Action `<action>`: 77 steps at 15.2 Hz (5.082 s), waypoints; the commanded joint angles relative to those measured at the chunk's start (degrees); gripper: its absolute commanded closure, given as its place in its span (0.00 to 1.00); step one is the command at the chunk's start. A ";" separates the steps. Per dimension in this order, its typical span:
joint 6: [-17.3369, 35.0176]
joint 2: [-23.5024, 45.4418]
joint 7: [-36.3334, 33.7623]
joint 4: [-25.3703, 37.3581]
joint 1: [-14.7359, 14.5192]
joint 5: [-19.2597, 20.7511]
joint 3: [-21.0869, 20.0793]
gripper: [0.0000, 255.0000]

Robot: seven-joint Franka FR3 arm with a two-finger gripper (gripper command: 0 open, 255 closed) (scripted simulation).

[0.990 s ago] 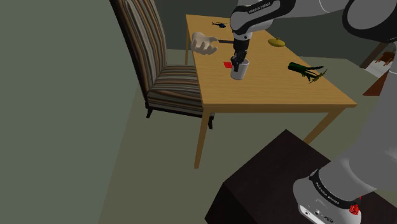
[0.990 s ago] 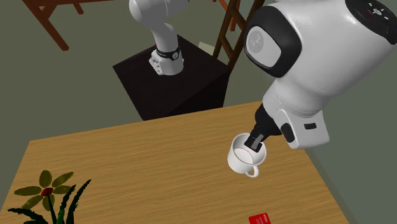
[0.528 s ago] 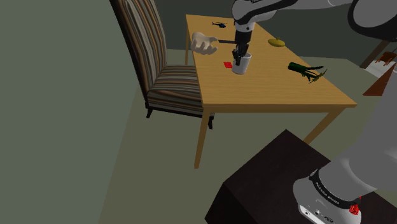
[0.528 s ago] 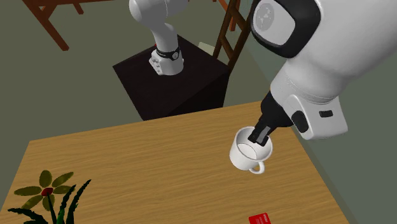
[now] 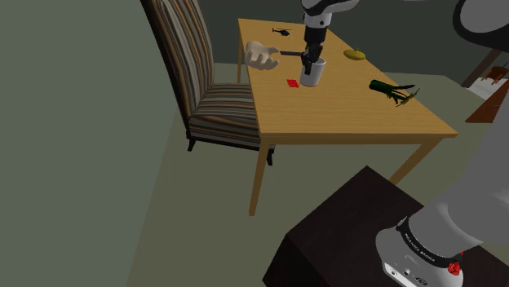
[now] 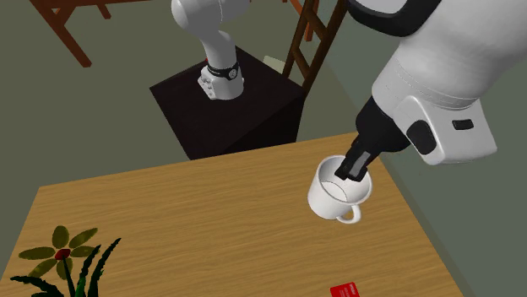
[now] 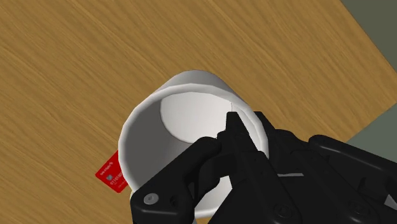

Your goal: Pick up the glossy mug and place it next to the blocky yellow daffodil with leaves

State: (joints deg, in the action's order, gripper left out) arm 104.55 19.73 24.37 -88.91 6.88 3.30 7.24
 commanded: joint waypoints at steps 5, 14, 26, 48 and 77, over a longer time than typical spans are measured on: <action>-4.37 -0.44 0.38 3.95 0.06 -0.01 0.06 1.00; -11.38 -0.17 0.93 11.26 0.16 -0.10 0.12 1.00; -5.16 -11.74 13.56 -5.20 7.79 1.41 5.45 1.00; 0.38 -12.82 38.58 -9.26 21.75 0.88 16.79 1.00; 21.25 -6.25 38.41 -24.06 22.52 -1.44 16.31 1.00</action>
State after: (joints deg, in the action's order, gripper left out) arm 125.07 13.07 62.76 -112.68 29.34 2.03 23.59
